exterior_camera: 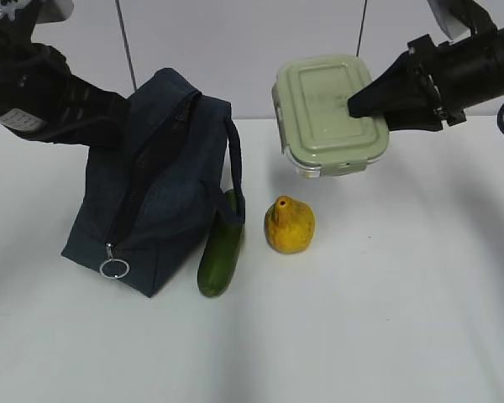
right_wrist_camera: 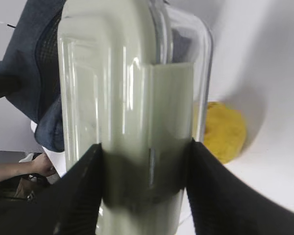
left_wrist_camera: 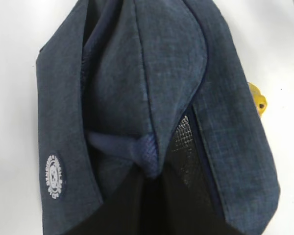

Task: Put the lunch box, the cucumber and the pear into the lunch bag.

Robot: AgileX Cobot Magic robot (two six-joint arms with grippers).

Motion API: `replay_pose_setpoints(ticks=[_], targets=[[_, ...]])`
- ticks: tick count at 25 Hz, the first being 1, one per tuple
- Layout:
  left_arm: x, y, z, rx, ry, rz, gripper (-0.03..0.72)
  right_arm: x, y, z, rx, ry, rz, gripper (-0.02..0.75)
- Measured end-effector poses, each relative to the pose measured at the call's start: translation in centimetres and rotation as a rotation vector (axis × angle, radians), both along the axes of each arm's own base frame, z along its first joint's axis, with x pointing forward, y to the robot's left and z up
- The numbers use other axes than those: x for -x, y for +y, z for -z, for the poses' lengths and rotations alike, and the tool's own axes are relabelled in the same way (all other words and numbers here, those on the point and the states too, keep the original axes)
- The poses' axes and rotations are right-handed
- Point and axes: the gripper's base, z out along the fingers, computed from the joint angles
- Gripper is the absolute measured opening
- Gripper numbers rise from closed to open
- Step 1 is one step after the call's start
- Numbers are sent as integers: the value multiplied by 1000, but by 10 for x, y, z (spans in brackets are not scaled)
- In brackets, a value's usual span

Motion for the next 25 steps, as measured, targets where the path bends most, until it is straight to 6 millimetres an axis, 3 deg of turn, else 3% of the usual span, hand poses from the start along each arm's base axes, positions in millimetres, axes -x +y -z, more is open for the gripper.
replay_pose_setpoints(ticks=[11,25], targets=[[-1,0,0,2,-7,-2,3,4,16,-27,-86,-65,-2,383],[-1,-1,-1,24,-10,-11,3,8,73,-51,-156,-124,-135,383]])
